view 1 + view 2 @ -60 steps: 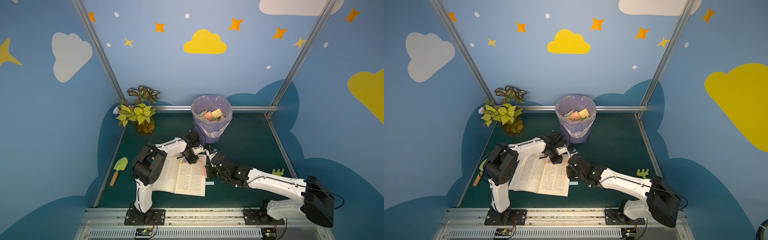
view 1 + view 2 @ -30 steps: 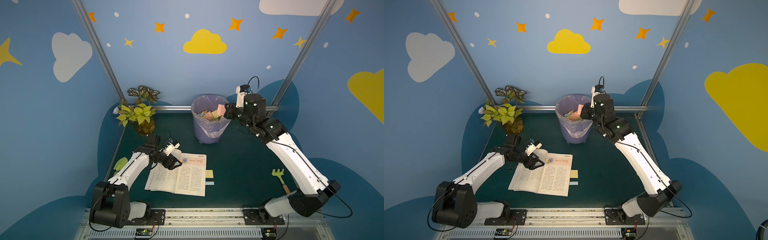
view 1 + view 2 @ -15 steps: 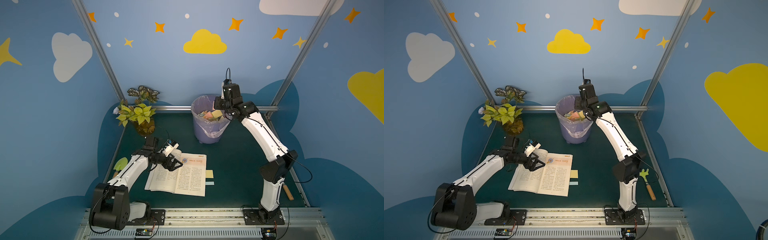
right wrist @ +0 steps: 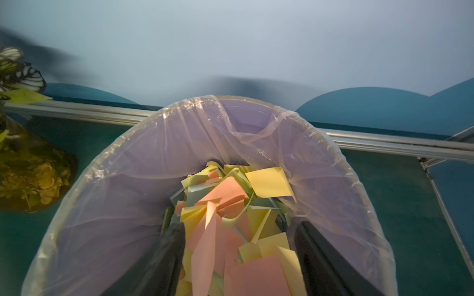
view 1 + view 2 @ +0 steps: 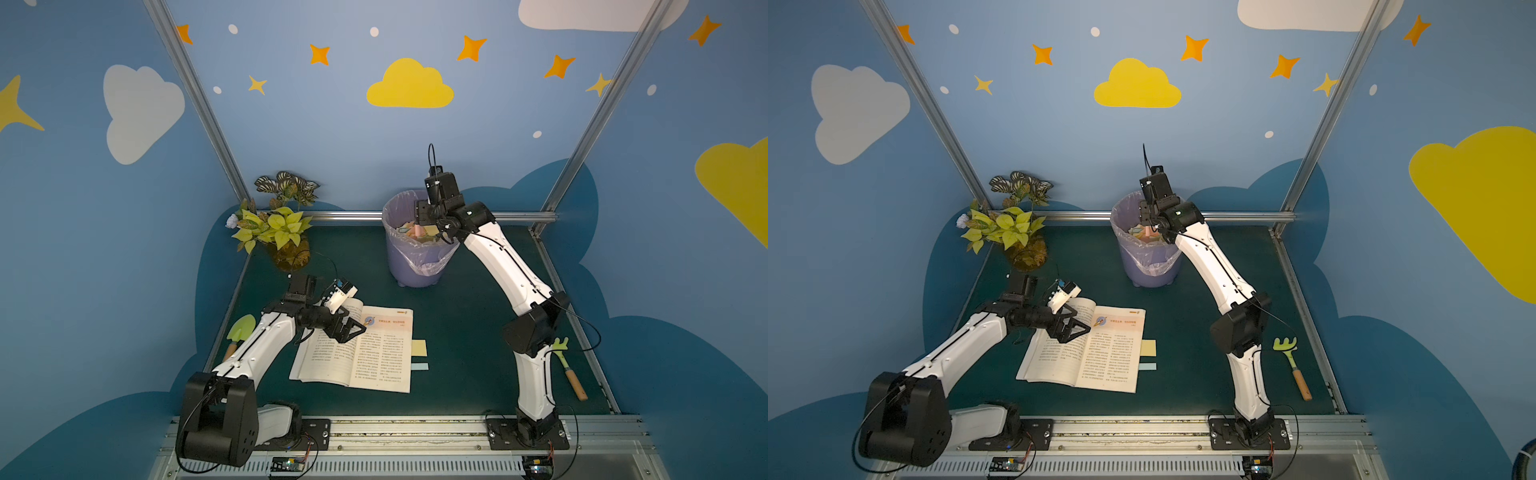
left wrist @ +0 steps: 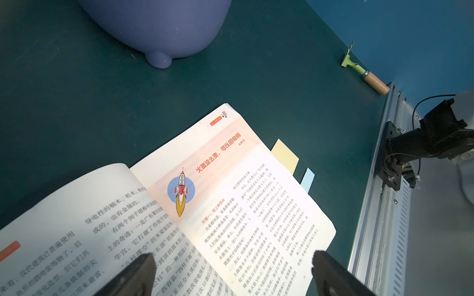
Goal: Peel off the used sticky note
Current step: Place the note in the trash bin, then turn the page of the book at the center of the board.
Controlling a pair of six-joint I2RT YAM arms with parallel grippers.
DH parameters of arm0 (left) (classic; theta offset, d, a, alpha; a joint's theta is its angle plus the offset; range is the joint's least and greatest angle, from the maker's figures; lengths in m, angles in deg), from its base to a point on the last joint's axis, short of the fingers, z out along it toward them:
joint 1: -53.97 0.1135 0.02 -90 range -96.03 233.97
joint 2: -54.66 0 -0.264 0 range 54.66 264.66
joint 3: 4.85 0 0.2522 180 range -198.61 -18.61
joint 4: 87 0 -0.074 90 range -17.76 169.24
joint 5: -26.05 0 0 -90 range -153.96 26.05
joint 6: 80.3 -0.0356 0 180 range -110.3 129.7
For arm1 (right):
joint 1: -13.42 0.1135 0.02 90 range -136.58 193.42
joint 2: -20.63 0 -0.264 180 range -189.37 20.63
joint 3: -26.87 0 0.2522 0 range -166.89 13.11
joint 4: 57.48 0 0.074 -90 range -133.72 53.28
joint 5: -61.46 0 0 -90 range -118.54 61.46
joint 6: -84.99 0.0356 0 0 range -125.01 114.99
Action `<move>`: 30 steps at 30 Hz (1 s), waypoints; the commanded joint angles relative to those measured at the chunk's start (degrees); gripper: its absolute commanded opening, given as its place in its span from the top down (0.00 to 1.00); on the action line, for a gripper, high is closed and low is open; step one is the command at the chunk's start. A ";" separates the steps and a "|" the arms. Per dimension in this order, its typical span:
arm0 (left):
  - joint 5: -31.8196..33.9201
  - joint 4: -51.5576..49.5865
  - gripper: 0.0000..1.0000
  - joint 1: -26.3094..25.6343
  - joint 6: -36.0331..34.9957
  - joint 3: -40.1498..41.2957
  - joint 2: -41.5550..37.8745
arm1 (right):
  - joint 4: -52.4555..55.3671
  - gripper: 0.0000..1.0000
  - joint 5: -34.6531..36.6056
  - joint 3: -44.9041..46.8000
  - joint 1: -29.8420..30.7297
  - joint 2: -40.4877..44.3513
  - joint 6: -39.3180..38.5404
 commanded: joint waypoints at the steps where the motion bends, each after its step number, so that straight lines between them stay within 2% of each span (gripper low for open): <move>1: -0.91 -0.15 0.01 0.35 -1.21 0.31 -0.24 | 1.83 0.14 3.85 -1.87 1.07 2.61 -1.80; 8: 1.33 -1.74 0.01 0.50 -2.17 -0.90 -0.29 | 4.87 0.10 9.29 -1.09 4.22 6.34 -4.24; 13: 7.15 -3.61 0.01 0.67 -3.04 -2.16 -0.73 | 4.66 0.10 11.04 8.26 8.85 14.61 -3.73; 16: 10.54 -5.64 0.01 0.62 -6.11 -2.42 -0.60 | 1.96 0.10 11.46 20.98 13.22 23.24 -0.49; 19: 14.45 -8.01 0.01 0.60 -10.16 -2.61 -0.95 | -6.66 0.10 10.07 39.37 16.92 34.13 6.12; 24: 19.34 -9.90 0.01 0.67 -14.89 -1.82 -1.23 | -20.50 0.10 1.41 67.23 18.88 48.09 20.49; 30: 24.90 -9.80 0.03 0.99 -18.94 -0.35 -0.67 | -29.71 0.10 -5.60 84.31 19.87 53.85 30.65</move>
